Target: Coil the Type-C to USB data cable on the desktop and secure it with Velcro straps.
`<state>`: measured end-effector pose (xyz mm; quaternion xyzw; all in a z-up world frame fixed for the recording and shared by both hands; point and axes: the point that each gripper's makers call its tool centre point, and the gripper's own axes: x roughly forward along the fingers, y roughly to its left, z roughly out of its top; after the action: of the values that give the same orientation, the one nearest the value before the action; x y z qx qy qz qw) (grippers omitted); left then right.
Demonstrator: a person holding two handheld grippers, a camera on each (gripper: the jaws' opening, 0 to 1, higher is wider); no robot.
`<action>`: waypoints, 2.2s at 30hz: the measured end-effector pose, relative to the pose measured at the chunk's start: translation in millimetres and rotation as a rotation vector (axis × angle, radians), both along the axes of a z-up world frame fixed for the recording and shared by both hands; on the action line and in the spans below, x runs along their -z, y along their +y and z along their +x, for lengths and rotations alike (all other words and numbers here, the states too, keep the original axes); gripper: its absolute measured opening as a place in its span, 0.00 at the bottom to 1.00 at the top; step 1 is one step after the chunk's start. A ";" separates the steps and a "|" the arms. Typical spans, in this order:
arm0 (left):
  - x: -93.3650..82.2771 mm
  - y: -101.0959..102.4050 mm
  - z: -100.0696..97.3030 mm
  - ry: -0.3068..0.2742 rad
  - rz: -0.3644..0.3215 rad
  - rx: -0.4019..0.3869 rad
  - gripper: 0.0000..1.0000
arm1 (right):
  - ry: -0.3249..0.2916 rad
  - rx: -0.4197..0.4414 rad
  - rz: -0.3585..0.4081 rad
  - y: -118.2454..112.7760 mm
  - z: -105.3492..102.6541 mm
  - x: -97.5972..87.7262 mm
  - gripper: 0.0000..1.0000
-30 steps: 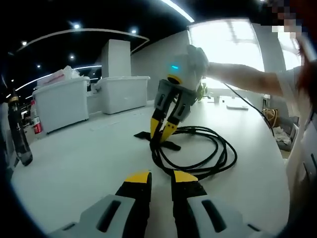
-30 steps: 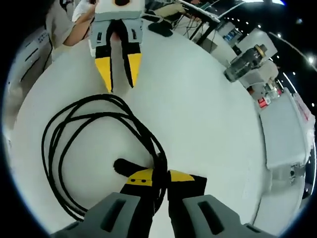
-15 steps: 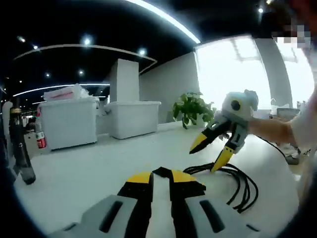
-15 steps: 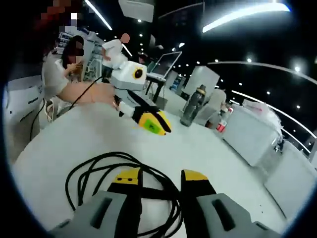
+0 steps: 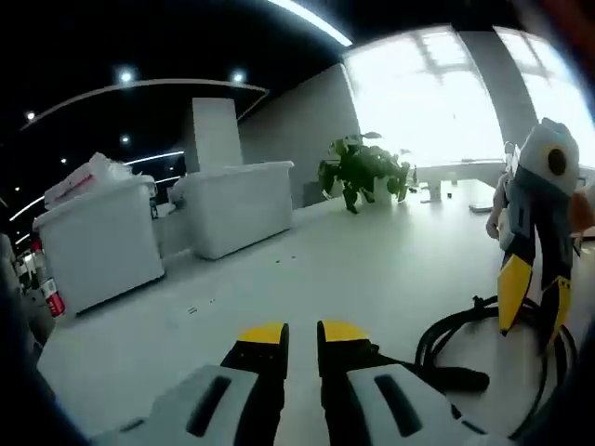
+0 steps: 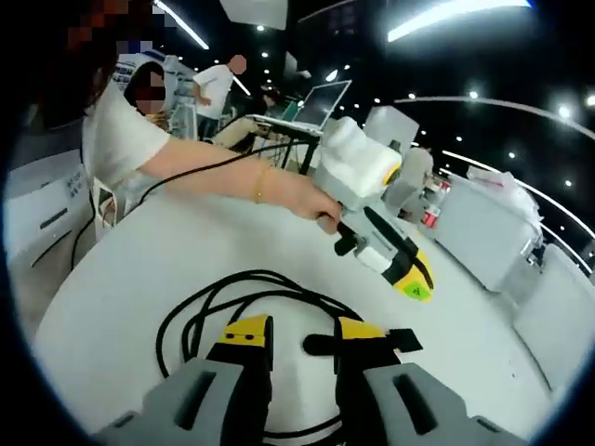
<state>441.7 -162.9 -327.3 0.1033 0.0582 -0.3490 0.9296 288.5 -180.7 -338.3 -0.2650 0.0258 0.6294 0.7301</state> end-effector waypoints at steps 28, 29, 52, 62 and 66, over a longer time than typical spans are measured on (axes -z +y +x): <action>2.8 -7.0 -2.1 0.002 -0.251 0.036 0.06 | 0.206 0.052 0.146 -3.8 9.7 20.3 0.24; 1.3 -6.5 -4.8 0.004 -0.268 0.035 0.07 | 0.209 0.055 0.150 -2.8 9.5 19.9 0.24; -1.1 -5.0 -41.6 -0.032 -0.288 0.031 0.09 | 0.386 0.023 0.610 -5.5 -14.6 -68.3 0.29; 0.5 -3.0 -38.7 -0.025 -0.284 0.015 0.09 | 0.311 -0.017 0.521 4.6 -28.7 -50.8 0.26; 2.8 -4.3 -38.7 -0.028 -0.259 0.019 0.09 | 0.322 -0.007 0.512 5.4 -28.7 -47.9 0.27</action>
<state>403.1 -167.2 -330.1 -0.0124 -0.0014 -0.3607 0.9326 259.8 -175.3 -290.4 0.0307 -0.0194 0.6520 0.7574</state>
